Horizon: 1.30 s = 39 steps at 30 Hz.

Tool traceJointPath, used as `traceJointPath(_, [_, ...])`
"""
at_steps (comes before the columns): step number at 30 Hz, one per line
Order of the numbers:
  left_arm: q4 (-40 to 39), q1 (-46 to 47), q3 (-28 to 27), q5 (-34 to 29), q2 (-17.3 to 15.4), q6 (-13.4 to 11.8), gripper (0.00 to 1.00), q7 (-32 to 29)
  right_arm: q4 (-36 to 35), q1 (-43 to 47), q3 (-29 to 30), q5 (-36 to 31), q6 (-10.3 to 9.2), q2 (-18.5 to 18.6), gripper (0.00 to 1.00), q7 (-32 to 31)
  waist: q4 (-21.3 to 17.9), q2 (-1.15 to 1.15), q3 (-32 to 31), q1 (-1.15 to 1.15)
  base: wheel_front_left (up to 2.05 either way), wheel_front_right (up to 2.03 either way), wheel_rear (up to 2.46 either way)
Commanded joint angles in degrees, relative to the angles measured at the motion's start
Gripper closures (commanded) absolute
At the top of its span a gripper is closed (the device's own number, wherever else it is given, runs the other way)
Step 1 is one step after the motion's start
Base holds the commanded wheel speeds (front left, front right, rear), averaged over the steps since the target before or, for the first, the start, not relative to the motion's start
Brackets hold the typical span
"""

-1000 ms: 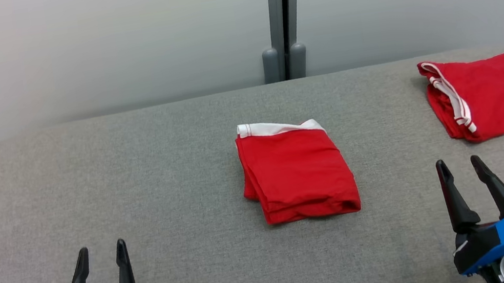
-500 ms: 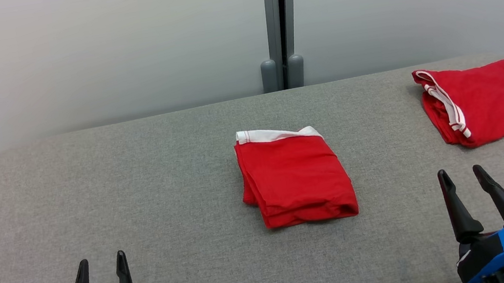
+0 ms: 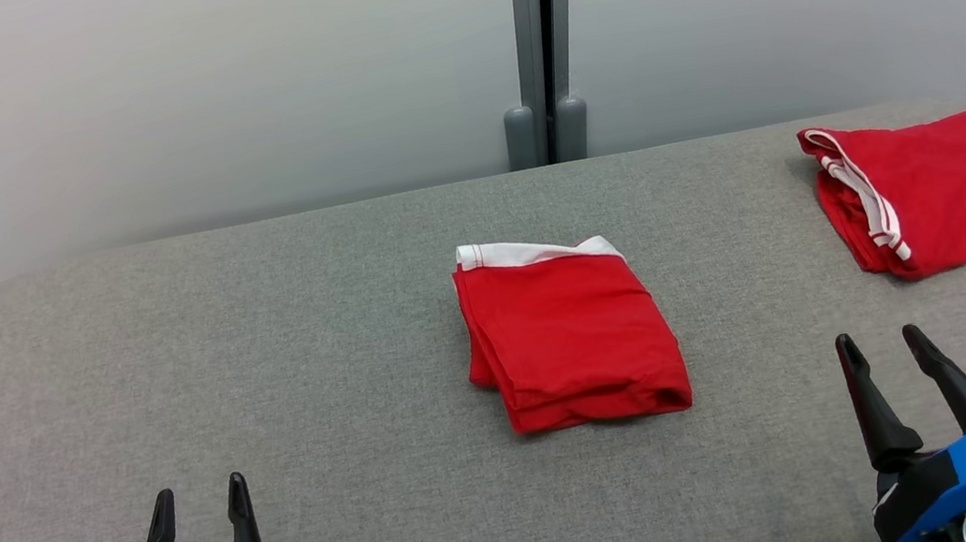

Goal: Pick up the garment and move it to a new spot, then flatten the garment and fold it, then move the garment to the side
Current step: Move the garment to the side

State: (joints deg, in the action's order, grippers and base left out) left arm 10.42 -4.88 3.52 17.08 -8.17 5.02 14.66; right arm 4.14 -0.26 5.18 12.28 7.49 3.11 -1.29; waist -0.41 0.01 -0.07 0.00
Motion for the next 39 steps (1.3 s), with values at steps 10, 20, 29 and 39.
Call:
traceJointPath(10, [-2.62, 1.99, 1.2, -0.02, -0.16, -0.65, 0.0, -0.78, 2.15, -9.73, -3.76, 1.42, 0.01, 1.79, 0.0, -13.98, 1.41, -0.01, 2.64, 0.0, 0.0, 0.0, 0.0])
traceJointPath(20, [-3.93, 6.02, 3.46, -0.85, 0.1, -0.02, 0.0, -0.51, 15.69, -30.23, 0.35, 0.79, 0.01, 0.74, 0.0, -34.73, 5.58, -0.01, 7.99, 0.0, 0.0, 0.0, 0.0])
traceJointPath(29, [-2.91, 10.3, 6.28, -1.29, 0.51, 0.93, 0.0, 0.12, 32.56, -40.87, 9.19, -5.24, 0.01, -0.11, 0.0, -38.06, 10.42, -0.01, 13.0, 0.0, 0.0, 0.0, 0.0])
traceJointPath(39, [-1.32, 13.83, 7.36, -1.13, 0.83, 1.55, 0.0, 0.52, 47.65, -44.68, 10.18, -4.91, 0.02, -0.52, 0.0, -37.08, 12.21, -0.01, 16.04, 0.0, 0.0, 0.0, 0.0])
